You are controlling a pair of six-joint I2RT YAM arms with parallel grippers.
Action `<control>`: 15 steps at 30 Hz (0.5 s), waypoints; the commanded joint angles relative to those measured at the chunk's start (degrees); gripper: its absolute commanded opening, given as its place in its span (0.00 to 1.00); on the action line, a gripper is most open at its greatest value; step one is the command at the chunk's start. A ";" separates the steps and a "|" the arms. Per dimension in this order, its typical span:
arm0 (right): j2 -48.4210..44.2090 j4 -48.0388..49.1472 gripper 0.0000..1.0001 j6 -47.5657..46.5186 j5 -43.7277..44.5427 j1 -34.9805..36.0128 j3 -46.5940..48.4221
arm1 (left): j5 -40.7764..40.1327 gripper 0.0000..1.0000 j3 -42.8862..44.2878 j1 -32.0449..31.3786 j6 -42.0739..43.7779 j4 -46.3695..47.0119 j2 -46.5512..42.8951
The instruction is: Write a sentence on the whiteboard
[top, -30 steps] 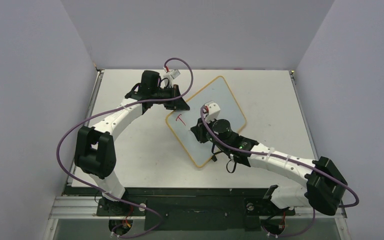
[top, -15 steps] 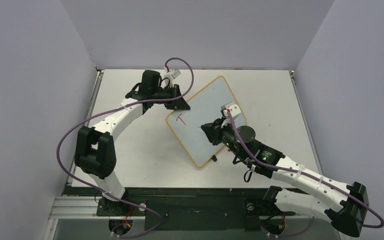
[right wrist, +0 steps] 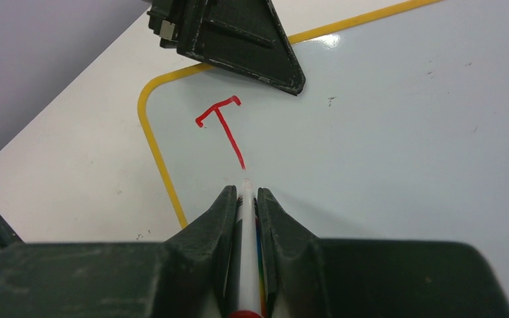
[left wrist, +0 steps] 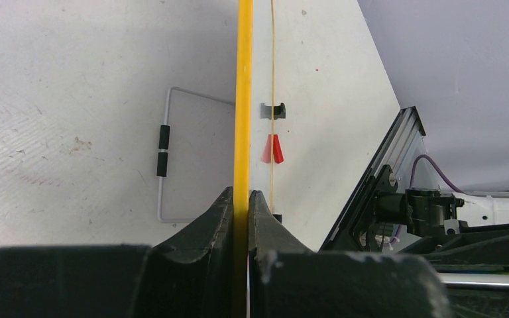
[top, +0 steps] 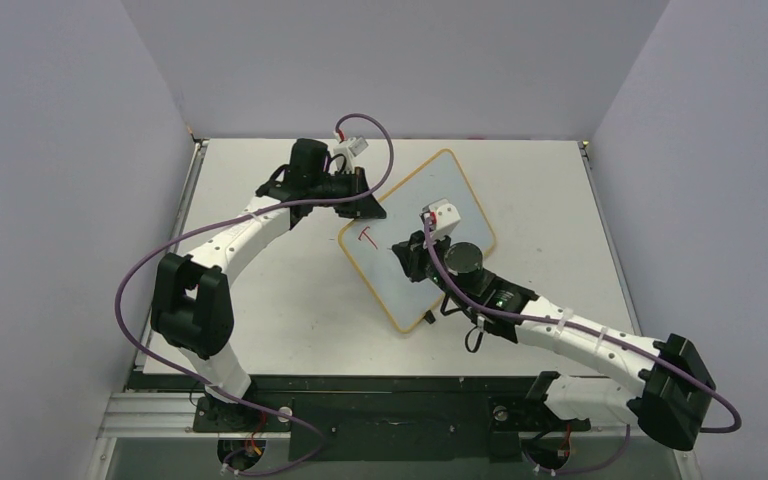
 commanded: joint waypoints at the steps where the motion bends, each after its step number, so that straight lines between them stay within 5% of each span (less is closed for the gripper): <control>1: 3.09 6.99 0.00 0.85 0.42 -1.19 2.96 | -5.73 0.00 1.53 -0.95 3.69 -0.42 -0.50; 15: 8.11 8.38 0.00 0.37 2.32 -2.03 7.00 | -6.55 0.00 2.12 -1.39 5.26 -2.55 -1.54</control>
